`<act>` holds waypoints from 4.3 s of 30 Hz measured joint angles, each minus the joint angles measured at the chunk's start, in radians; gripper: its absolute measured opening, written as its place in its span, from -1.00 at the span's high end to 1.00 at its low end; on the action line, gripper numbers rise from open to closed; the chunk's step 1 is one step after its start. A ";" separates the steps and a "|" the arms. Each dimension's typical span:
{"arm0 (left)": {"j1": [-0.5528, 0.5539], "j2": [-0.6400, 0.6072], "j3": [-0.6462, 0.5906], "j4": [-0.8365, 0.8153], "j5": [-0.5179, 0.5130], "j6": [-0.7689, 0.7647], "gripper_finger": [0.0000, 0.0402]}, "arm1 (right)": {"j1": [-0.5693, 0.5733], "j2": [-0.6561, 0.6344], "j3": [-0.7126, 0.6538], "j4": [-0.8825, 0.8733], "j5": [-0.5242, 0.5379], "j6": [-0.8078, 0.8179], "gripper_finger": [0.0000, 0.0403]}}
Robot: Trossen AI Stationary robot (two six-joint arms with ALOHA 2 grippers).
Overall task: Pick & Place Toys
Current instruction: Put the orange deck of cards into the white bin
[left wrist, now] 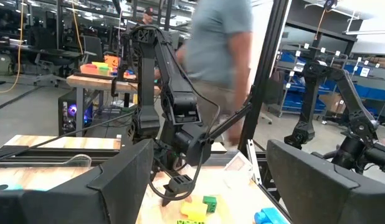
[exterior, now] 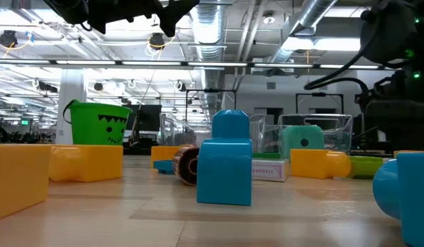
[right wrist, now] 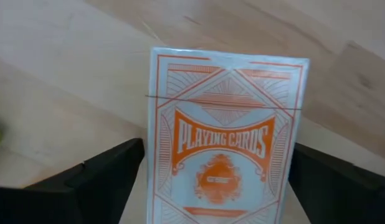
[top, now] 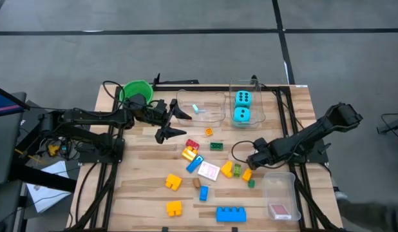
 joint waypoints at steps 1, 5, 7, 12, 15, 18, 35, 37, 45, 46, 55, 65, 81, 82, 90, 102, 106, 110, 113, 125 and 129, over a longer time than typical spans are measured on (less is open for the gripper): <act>0.000 0.000 0.000 0.001 0.000 0.000 -0.54 | 0.000 -0.007 -0.001 0.003 0.003 0.000 -0.84; 0.000 0.000 0.000 0.001 0.000 0.000 -0.54 | 0.000 -0.030 -0.004 0.010 0.007 -0.011 -0.65; 0.000 0.000 0.000 0.000 0.000 0.000 -0.54 | 0.001 -0.035 -0.004 0.011 0.015 -0.012 -0.51; 0.000 0.000 0.000 0.000 0.000 0.000 -0.54 | 0.001 -0.036 -0.004 0.014 0.031 -0.015 -0.47; 0.000 0.000 0.000 0.000 0.000 0.000 -0.54 | 0.001 -0.038 -0.003 0.011 0.052 -0.015 -0.47; 0.000 0.000 0.000 0.000 0.000 0.000 -0.54 | 0.001 -0.060 0.004 0.006 0.067 -0.034 -0.47; 0.000 0.000 0.000 -0.001 0.000 0.002 -0.54 | 0.018 -0.380 0.128 -0.189 0.184 -0.041 -0.47; 0.000 0.000 0.000 -0.001 0.000 0.002 -0.54 | 0.027 -0.405 0.142 -0.192 0.183 -0.030 -0.47; 0.000 0.000 0.000 -0.003 0.000 0.003 -0.54 | 0.133 -0.428 0.208 -0.252 0.136 0.107 -0.47; 0.000 0.000 0.000 -0.002 0.000 0.003 -0.54 | 0.156 -0.428 0.215 -0.259 0.135 0.141 -0.47; 0.000 0.000 0.000 0.020 0.000 0.004 -0.54 | 0.385 -0.377 0.223 -0.258 0.147 0.486 -0.47; 0.000 0.000 0.000 0.082 0.000 0.004 -0.54 | 0.594 -0.212 0.324 -0.287 0.154 0.800 -0.47; 0.000 0.000 0.000 0.130 0.000 -0.008 -0.54 | 0.647 0.078 0.555 -0.414 -0.012 0.879 -0.47; 0.000 0.000 0.000 0.131 0.000 -0.014 -0.54 | 0.651 0.090 0.563 -0.426 -0.028 0.879 -0.47; -0.019 0.000 0.000 0.138 0.000 -0.029 -0.54 | 0.663 0.145 0.576 -0.444 -0.062 0.880 -0.47; -0.032 0.000 0.000 0.139 0.000 -0.037 -0.54 | 0.665 0.205 0.573 -0.517 -0.129 0.880 -0.47; -0.032 0.000 0.000 0.140 0.000 -0.037 -0.54 | 0.647 0.229 0.573 -0.514 -0.131 0.880 -0.47; -0.032 0.000 0.000 0.140 0.000 -0.037 -0.54 | 0.628 0.254 0.573 -0.515 -0.150 0.885 -0.47; -0.032 0.000 0.000 0.140 0.000 -0.037 -0.54 | 0.615 0.271 0.573 -0.517 -0.167 0.887 -0.47; -0.032 0.000 0.000 0.138 0.000 -0.036 -0.54 | 0.596 0.292 0.572 -0.510 -0.182 0.887 -0.47; -0.032 0.000 0.000 0.137 0.000 -0.037 -0.54 | 0.595 0.292 0.572 -0.516 -0.182 0.887 -0.47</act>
